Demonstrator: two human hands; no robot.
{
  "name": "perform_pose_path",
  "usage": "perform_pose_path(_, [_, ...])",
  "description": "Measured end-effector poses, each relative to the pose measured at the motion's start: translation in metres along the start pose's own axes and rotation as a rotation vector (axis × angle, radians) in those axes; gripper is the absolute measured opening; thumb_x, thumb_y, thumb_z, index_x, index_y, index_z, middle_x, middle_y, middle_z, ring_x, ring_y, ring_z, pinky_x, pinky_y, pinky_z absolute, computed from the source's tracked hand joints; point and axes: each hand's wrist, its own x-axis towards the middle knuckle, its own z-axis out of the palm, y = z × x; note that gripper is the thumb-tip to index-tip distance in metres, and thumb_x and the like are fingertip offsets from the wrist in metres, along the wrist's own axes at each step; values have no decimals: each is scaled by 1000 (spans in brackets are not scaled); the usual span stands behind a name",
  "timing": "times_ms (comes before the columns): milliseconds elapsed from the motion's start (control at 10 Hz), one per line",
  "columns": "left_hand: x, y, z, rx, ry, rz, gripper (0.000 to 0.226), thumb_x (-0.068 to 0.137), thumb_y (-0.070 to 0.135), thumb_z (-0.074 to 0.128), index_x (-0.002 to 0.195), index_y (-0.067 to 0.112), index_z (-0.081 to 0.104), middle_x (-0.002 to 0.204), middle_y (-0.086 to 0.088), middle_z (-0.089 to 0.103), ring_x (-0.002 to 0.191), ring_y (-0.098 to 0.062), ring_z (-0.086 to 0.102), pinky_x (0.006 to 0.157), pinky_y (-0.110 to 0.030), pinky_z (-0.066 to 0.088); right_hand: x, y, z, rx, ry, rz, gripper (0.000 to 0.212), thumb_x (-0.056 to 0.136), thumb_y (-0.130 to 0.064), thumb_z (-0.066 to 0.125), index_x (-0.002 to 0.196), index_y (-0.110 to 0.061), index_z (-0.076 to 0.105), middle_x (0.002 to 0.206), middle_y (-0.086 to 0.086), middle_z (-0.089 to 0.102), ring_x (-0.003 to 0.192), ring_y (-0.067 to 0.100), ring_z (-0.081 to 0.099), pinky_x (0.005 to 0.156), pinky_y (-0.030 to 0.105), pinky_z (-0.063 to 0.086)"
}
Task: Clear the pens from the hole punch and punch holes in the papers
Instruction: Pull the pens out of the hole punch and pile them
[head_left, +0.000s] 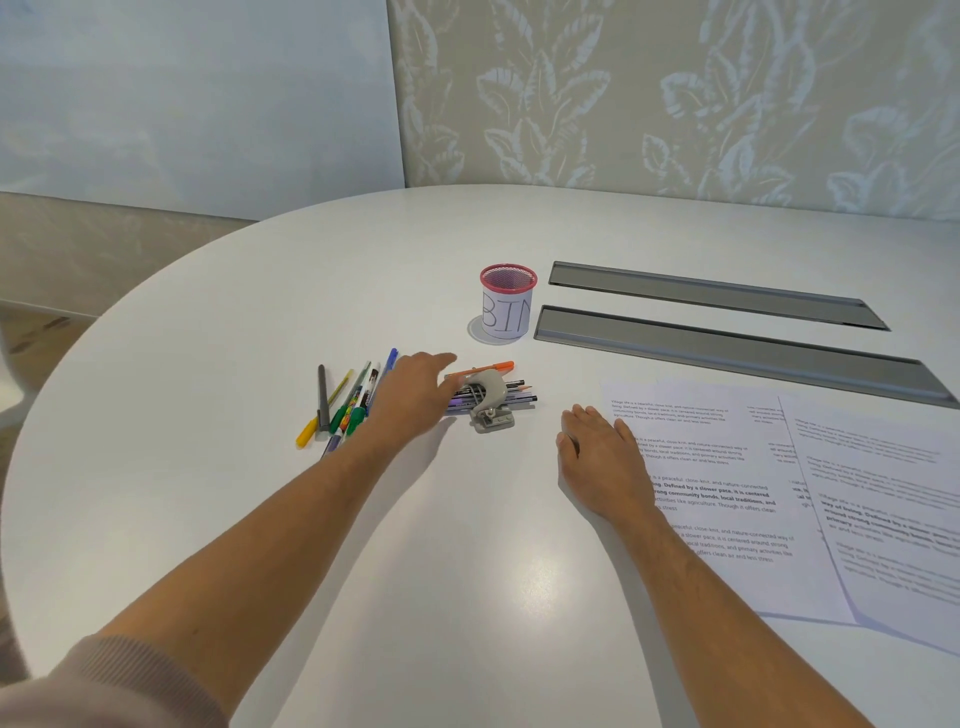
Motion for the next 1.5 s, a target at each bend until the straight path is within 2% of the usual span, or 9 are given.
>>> perform_pose_path(100, [-2, 6, 4, -50, -3, -5, 29, 92, 29, 50, 103, 13, 72, 101, -12, 71, 98, -32, 63, 82, -42, 51, 0, 0, 0, 3, 1, -1, 48, 103, -30, 28, 147, -18, 40, 158, -1, 33, 148, 12, 21, 123, 40, 8])
perform_pose_path(200, [-4, 5, 6, -36, 26, -6, 24, 93, 22, 51, 92, 10, 71, 88, -10, 72, 84, -30, 64, 73, -42, 52, 1, 0, 0, 2, 0, -2, 48, 103, -30, 28, 147, -18, 40, 158, -1, 33, 148, 12, 21, 123, 41, 8])
perform_pose_path(600, [-21, -11, -21, -156, 421, -119, 22, 93, 18, 52, 79, 8, 66, 65, -8, 62, 69, -29, 55, 63, -39, 45, 0, 0, 0, 7, 7, -7, 45, 102, -29, 30, 144, -18, 44, 157, 0, 35, 148, 13, 22, 122, 42, 10])
perform_pose_path(700, [-27, -28, -34, -197, 495, -289, 22, 91, 21, 51, 82, 10, 67, 71, -11, 64, 75, -32, 56, 66, -35, 43, 1, 1, 0, 12, 9, -7, 46, 102, -29, 30, 144, -18, 44, 157, 0, 35, 148, 13, 22, 122, 42, 10])
perform_pose_path(900, [-39, -62, -43, -126, 552, -420, 23, 94, 23, 52, 96, 14, 73, 86, -12, 69, 86, -35, 60, 69, -30, 40, 0, 1, 0, 3, 12, -5, 46, 102, -29, 30, 145, -17, 43, 157, 0, 35, 148, 13, 22, 122, 41, 10])
perform_pose_path(1100, [-47, -77, -37, 4, 479, -420, 29, 96, 24, 48, 101, 12, 74, 91, -17, 71, 94, -38, 57, 75, -42, 50, 1, 0, 0, -1, 1, -3, 46, 102, -29, 29, 145, -17, 43, 157, 0, 35, 148, 13, 22, 122, 41, 9])
perform_pose_path(1300, [-47, -81, -31, 74, 358, -427, 28, 91, 24, 54, 109, 10, 71, 99, -12, 71, 100, -36, 55, 83, -44, 48, 1, -1, 0, 4, 4, -4, 47, 103, -29, 30, 146, -17, 42, 157, 0, 34, 148, 13, 22, 123, 41, 9])
perform_pose_path(1400, [-45, -80, -31, 64, 367, -400, 27, 91, 24, 55, 109, 10, 69, 99, -12, 71, 100, -37, 55, 84, -45, 46, 0, -1, -1, 4, 4, -3, 47, 103, -29, 30, 146, -17, 42, 157, 0, 34, 148, 13, 22, 123, 41, 9])
perform_pose_path(1500, [-42, -68, -29, 82, 351, -300, 27, 92, 24, 57, 110, 10, 69, 106, -13, 68, 103, -37, 53, 87, -44, 42, 1, 0, 0, 1, 7, -5, 46, 102, -29, 29, 144, -17, 44, 157, 0, 35, 148, 13, 22, 122, 41, 9])
